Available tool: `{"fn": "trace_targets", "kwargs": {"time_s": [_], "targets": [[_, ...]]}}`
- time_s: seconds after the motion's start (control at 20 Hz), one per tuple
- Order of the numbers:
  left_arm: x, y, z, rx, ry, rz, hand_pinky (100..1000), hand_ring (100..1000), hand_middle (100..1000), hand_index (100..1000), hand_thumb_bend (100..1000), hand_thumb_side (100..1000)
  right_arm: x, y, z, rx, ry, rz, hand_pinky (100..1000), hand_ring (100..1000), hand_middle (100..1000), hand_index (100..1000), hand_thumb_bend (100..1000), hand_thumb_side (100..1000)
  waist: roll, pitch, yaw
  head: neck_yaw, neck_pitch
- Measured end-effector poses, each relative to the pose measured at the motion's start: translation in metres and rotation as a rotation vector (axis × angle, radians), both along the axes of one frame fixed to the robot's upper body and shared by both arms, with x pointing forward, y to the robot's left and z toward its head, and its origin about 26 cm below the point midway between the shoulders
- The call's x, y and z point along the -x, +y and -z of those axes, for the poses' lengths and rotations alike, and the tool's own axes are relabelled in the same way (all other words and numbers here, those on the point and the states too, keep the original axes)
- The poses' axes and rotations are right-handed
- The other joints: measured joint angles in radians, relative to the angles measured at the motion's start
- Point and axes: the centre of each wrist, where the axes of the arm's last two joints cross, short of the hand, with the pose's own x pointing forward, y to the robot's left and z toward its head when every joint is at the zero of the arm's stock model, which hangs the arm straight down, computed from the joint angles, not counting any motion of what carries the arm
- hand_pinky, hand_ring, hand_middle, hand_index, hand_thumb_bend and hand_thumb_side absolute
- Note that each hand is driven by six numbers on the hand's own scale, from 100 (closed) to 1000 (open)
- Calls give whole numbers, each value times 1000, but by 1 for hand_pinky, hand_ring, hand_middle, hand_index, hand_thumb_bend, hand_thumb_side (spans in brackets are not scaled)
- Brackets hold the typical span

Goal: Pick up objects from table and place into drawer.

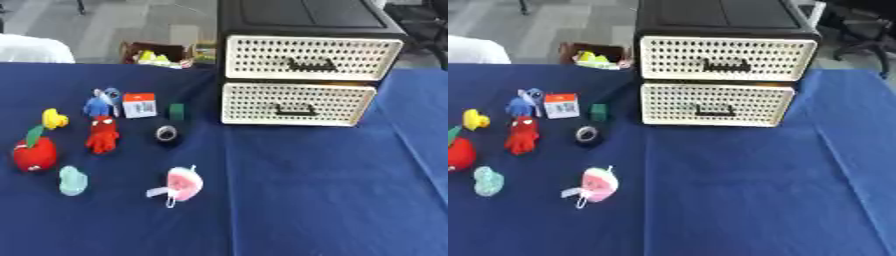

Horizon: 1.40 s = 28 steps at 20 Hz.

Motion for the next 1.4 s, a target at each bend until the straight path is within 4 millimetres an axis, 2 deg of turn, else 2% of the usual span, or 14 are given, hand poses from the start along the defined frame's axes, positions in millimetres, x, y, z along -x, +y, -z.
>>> {"fn": "trace_targets", "kwargs": {"time_s": [0.2, 0.35, 0.45, 0.7, 0.85, 1.05, 1.15, 1.3, 1.4], "targets": [[0, -1, 0, -2, 3, 8, 553, 605, 659, 885, 100, 973, -9, 10, -4, 30, 68, -17, 100, 100, 100, 811, 233, 1000, 0, 0, 1, -4, 0], [0, -1, 0, -5, 4, 9, 553, 605, 659, 885, 100, 973, -18, 17, -4, 51, 122, -38, 100, 100, 100, 810, 490, 1000, 0, 0, 1, -6, 0], [0, -1, 0, -5, 4, 11, 553, 605, 659, 885, 100, 974, -24, 21, -4, 72, 154, -58, 100, 100, 100, 810, 575, 1000, 0, 0, 2, -7, 0], [0, -1, -1, -11, 5, 13, 552, 604, 657, 885, 100, 974, -39, 26, -2, 130, 251, -115, 100, 100, 100, 811, 649, 920, -2, 1, 6, -9, 0], [0, -1, -1, -13, 6, 14, 552, 603, 656, 885, 100, 973, -47, 27, -2, 149, 297, -137, 100, 100, 100, 812, 639, 959, -1, 1, 7, -10, 0], [0, -1, -1, -14, 7, 17, 552, 601, 655, 884, 100, 973, -55, 32, -1, 170, 331, -153, 100, 100, 100, 802, 642, 954, -1, 2, 10, -11, 0], [0, -2, -1, -15, 7, 20, 552, 601, 655, 884, 100, 974, -59, 34, 2, 183, 349, -157, 100, 100, 100, 807, 649, 926, 0, 2, 13, -13, 0], [0, -2, -1, -16, 9, 22, 552, 600, 654, 885, 100, 975, -64, 37, 7, 204, 371, -166, 100, 100, 100, 826, 660, 814, 0, 4, 13, -15, -1], [-1, -2, -1, -17, 9, 22, 551, 600, 654, 885, 100, 976, -67, 38, 10, 218, 378, -171, 100, 100, 100, 825, 684, 808, 0, 8, 13, -15, -1]]}}
